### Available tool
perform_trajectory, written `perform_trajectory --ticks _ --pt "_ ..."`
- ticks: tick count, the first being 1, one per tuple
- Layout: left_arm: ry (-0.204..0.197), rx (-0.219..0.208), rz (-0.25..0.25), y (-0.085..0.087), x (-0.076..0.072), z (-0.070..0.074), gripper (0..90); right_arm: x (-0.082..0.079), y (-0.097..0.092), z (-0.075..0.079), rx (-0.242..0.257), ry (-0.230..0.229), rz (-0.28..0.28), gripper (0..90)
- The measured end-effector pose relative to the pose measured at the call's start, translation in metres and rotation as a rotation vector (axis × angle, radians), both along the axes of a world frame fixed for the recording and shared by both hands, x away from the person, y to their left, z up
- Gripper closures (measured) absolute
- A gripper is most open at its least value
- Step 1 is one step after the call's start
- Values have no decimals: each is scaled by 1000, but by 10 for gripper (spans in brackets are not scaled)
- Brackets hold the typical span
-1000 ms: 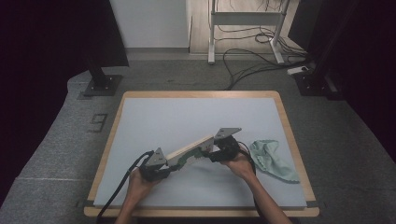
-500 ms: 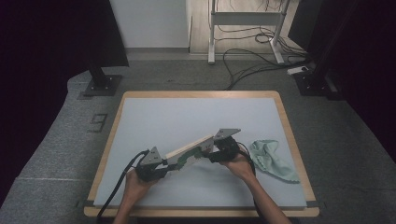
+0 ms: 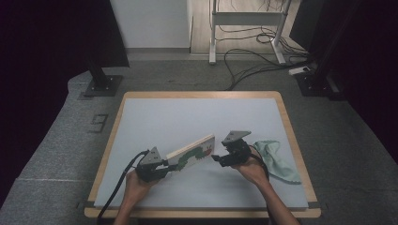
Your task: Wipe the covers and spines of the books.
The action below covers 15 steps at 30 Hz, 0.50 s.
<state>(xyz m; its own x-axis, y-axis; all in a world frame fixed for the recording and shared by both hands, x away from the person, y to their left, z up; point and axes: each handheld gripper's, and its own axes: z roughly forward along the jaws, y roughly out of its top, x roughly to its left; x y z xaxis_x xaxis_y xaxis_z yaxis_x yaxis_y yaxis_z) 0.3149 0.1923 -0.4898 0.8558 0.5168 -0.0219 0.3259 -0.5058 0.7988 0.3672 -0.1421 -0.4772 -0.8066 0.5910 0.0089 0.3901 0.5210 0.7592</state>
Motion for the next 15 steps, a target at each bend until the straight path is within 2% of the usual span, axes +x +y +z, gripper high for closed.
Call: perform_trajectory --ticks 4,15 --pt "6 -7 1 1 1 0 734 -3 -17 5 -20 9 -30 236" --pt "11 -14 7 1 2 -1 731 -9 -73 11 -37 8 -175 210"
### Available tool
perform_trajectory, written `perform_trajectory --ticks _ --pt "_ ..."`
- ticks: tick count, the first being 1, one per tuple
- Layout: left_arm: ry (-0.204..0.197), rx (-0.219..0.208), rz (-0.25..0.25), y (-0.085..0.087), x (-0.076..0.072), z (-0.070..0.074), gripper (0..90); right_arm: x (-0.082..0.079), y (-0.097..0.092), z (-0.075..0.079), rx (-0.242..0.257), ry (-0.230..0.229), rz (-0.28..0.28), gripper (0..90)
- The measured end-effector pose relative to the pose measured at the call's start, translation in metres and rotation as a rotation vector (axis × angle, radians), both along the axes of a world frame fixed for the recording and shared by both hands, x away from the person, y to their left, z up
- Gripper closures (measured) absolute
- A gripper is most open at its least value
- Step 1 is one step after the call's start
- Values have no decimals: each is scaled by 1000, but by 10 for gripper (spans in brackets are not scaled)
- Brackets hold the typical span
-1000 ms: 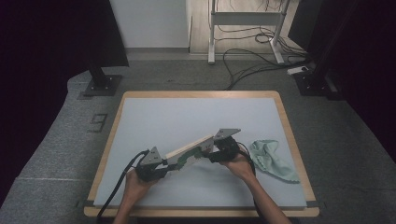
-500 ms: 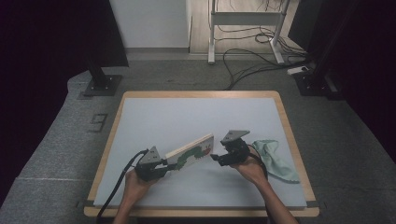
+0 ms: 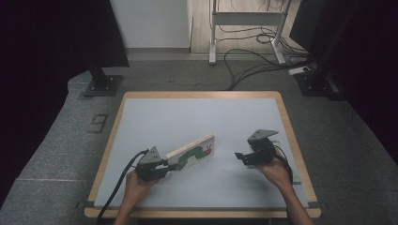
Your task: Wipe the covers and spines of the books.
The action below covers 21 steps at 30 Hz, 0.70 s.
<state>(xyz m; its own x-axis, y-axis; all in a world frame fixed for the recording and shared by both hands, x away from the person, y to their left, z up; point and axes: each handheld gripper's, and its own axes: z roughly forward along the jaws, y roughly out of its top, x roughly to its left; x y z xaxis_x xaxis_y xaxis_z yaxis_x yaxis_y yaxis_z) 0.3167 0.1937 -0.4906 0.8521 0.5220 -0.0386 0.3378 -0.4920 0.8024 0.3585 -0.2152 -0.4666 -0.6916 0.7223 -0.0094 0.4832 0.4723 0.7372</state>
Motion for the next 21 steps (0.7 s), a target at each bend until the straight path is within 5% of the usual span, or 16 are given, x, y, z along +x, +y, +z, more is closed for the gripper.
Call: perform_trajectory --ticks 10,21 --pt "8 -8 2 0 1 0 731 -4 -50 -11 -51 27 -159 167" --pt "9 -3 -1 0 0 0 729 0 -72 -45 -144 96 -246 165"
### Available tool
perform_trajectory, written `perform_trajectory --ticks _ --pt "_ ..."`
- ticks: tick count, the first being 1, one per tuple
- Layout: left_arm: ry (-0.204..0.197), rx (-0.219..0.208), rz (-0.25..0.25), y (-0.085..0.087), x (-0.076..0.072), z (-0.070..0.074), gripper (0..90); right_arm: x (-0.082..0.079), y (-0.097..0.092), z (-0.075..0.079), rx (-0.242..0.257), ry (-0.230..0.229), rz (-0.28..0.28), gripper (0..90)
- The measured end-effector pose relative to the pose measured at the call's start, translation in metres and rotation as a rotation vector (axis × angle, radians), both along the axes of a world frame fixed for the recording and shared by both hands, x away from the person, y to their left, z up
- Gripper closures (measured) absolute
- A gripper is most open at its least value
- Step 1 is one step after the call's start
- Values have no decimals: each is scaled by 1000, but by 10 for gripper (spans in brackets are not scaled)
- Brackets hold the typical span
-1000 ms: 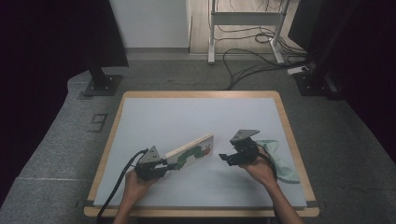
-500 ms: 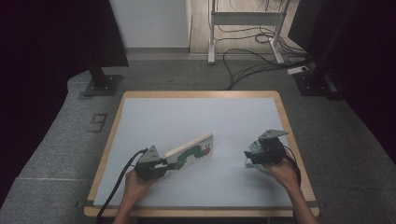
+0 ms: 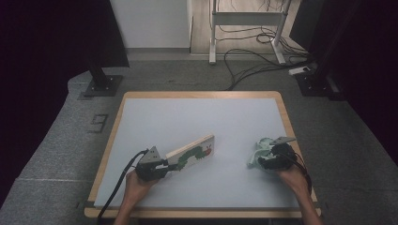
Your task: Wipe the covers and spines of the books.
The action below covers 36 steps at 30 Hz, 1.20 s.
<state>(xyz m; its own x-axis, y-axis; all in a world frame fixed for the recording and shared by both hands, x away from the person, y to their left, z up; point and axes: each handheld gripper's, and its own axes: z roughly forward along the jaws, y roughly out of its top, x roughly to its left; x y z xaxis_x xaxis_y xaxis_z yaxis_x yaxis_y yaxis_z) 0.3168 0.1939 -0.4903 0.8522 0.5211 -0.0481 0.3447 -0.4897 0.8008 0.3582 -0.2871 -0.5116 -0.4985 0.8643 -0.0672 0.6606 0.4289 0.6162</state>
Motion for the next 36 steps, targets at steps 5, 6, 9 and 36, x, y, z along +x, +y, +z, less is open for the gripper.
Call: perform_trajectory --ticks 5,6,9,36 --pt "4 -2 1 0 0 0 728 1 -11 -9 80 33 -45 192" --pt "4 -1 2 0 1 0 728 -1 -12 -9 89 22 -63 246" --pt "6 -4 4 0 1 0 728 -3 -14 -6 102 20 -88 461" --pt "-36 -6 50 7 10 -3 745 -13 60 27 186 -27 180 733"
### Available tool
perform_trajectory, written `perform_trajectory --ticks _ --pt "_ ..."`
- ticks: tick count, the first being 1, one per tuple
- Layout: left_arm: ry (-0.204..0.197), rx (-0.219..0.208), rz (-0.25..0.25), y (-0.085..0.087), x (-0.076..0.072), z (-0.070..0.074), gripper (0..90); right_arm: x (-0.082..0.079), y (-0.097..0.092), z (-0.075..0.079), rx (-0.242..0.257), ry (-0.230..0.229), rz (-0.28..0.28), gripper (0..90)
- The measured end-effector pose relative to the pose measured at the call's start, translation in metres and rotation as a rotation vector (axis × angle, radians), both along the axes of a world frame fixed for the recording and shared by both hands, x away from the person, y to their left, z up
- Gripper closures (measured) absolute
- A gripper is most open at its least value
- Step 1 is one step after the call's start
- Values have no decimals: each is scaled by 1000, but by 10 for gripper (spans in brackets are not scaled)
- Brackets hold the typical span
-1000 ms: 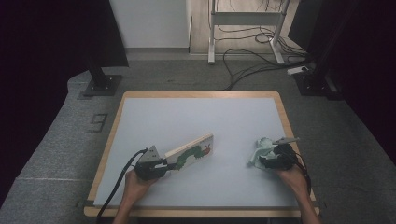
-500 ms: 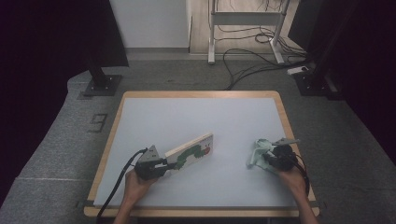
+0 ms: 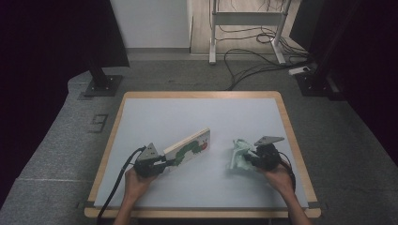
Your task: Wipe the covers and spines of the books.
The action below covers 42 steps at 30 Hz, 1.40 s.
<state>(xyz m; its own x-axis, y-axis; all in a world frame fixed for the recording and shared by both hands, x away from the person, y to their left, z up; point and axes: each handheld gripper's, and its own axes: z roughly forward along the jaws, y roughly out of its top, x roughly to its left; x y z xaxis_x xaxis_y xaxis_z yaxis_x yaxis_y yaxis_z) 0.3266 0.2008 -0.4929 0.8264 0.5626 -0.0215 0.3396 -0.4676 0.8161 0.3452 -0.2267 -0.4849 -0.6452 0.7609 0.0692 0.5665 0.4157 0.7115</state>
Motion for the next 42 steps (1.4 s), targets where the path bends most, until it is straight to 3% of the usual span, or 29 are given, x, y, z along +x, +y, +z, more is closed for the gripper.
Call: perform_trajectory --ticks 7,17,42 --pt "-3 -9 1 0 0 -1 740 0 42 7 34 -6 114 730" --pt "0 -14 -2 1 1 -2 737 -1 97 5 37 -8 255 730" --pt "-1 -16 -3 2 1 -2 735 -5 194 -12 30 2 461 731"
